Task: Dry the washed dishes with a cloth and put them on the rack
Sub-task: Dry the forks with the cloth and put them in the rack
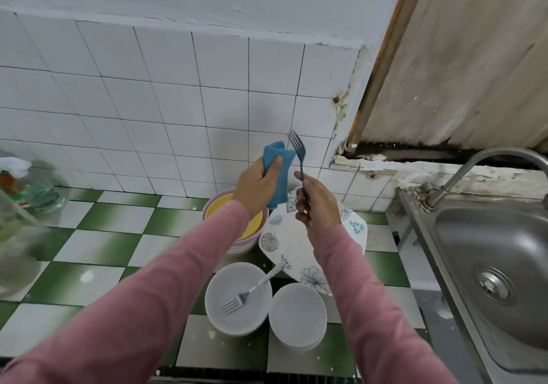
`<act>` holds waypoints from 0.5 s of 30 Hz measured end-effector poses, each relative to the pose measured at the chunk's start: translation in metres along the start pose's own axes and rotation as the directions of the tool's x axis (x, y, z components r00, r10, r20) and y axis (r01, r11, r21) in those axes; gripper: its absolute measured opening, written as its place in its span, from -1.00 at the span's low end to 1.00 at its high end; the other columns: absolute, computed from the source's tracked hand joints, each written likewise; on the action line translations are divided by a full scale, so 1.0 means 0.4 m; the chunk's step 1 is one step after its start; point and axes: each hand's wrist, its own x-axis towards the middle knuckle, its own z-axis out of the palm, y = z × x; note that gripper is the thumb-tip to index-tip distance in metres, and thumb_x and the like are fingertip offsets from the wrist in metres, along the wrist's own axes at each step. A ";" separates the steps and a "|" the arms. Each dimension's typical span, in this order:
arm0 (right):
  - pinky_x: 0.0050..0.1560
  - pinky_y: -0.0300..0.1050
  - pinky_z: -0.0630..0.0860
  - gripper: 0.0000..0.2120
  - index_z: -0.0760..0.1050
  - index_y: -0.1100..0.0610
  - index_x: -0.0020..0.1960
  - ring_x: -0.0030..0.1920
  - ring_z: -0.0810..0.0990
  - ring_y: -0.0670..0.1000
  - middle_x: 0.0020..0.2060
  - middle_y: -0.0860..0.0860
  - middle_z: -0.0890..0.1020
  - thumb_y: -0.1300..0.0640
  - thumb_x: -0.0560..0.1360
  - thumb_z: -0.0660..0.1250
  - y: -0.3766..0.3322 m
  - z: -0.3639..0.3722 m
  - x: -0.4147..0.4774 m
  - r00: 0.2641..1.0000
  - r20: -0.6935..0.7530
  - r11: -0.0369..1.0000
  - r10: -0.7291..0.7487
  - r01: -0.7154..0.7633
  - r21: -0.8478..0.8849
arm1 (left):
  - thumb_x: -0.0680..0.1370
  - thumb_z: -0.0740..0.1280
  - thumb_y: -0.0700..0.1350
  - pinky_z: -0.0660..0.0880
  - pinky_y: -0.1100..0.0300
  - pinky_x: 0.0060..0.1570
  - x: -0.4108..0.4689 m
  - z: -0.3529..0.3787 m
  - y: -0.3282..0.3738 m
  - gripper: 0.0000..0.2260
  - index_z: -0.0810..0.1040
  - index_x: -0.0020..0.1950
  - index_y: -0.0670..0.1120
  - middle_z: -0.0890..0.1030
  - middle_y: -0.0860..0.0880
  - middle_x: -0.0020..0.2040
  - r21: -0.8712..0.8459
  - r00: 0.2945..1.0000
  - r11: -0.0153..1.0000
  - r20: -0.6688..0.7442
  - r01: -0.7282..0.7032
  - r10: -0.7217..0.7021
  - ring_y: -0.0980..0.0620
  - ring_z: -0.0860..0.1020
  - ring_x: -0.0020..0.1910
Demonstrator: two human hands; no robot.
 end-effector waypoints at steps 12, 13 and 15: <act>-0.51 -0.25 0.18 -0.70 0.62 -0.12 0.17 -0.47 0.24 -0.11 -0.37 -0.05 0.44 0.17 0.62 0.20 0.004 0.045 -0.044 0.996 0.085 0.997 -0.003 0.010 -0.079 | 0.68 0.16 0.02 0.45 0.25 -0.23 -0.003 0.012 0.026 -0.69 0.43 0.38 -0.05 0.50 0.12 -0.25 0.134 0.937 0.941 -0.125 -0.310 0.326 0.21 0.47 -0.32; -0.52 -0.23 0.16 -0.76 0.64 -0.07 0.11 -0.48 0.22 -0.10 -0.39 -0.05 0.42 0.11 0.62 0.21 0.000 0.050 -0.044 0.997 0.073 0.999 0.026 -0.025 -0.025 | 0.68 0.16 0.02 0.42 0.31 -0.23 -0.007 0.018 0.021 -0.67 0.41 0.42 -0.06 0.49 0.14 -0.26 0.206 0.932 0.920 -0.075 -0.333 0.355 0.22 0.47 -0.34; -0.54 -0.23 0.13 -0.80 0.62 0.04 -0.03 -0.50 0.20 -0.10 -0.41 -0.04 0.39 0.01 0.60 0.24 -0.005 0.052 -0.035 0.995 0.044 0.993 0.088 -0.091 0.072 | 0.68 0.16 0.01 0.35 0.47 -0.26 -0.022 0.030 0.012 -0.64 0.39 0.45 -0.07 0.46 0.21 -0.27 0.283 0.926 0.891 -0.020 -0.356 0.376 0.31 0.49 -0.35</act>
